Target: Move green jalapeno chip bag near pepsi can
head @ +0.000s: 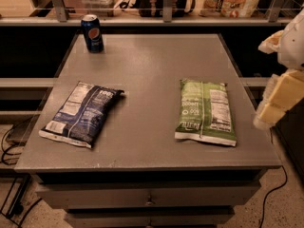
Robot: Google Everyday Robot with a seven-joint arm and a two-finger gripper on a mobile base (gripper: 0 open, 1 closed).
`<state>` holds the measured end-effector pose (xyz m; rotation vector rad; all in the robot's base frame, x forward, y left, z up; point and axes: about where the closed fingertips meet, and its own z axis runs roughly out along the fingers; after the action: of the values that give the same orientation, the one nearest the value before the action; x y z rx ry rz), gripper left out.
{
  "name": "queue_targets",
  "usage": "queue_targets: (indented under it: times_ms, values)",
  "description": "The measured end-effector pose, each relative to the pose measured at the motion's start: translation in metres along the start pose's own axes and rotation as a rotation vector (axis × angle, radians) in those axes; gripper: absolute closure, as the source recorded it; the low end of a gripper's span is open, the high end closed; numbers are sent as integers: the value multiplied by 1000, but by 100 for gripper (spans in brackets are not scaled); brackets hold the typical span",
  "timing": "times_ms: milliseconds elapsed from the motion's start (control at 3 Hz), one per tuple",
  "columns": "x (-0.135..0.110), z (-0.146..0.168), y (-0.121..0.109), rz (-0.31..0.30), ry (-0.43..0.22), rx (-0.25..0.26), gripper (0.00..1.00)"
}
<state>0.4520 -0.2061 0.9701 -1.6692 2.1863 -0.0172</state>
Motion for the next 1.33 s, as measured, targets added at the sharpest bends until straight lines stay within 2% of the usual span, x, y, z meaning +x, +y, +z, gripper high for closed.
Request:
queue_targets:
  times_ms: [333, 667, 1000, 1333]
  values:
    - [-26, 32, -11, -2, -97, -21, 0]
    - [-51, 67, -22, -18, -138, -38, 0]
    - [-70, 111, -26, -46, -95, -73, 0]
    - [-78, 153, -25, -73, -26, -124, 0]
